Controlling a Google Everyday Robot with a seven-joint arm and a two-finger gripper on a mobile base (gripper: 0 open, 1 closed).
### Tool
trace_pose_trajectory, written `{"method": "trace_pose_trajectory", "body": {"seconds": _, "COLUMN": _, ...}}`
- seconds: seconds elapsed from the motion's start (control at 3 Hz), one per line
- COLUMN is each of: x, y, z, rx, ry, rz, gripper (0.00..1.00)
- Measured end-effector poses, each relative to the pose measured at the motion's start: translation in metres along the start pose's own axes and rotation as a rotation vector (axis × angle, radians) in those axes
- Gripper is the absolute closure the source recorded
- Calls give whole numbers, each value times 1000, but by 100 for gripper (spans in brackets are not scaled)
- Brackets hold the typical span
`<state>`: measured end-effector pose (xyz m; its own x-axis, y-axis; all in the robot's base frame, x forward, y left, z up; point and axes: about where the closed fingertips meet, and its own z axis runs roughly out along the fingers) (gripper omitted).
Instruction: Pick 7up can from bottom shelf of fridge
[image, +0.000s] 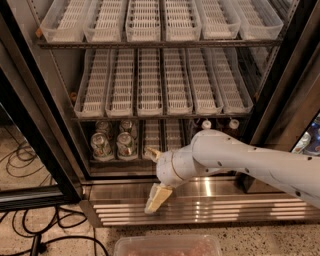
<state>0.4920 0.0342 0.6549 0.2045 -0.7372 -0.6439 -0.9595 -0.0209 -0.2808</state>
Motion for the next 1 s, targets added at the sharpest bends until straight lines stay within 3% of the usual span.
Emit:
{"method": "trace_pose_trajectory", "body": {"seconds": 0.33, "x": 3, "y": -1, "z": 9, "rx": 55, "ry": 2, "rz": 5, "gripper": 0}}
{"method": "trace_pose_trajectory", "body": {"seconds": 1.0, "x": 29, "y": 88, "z": 82, "rx": 63, "ry": 12, "rz": 171, "gripper": 0}}
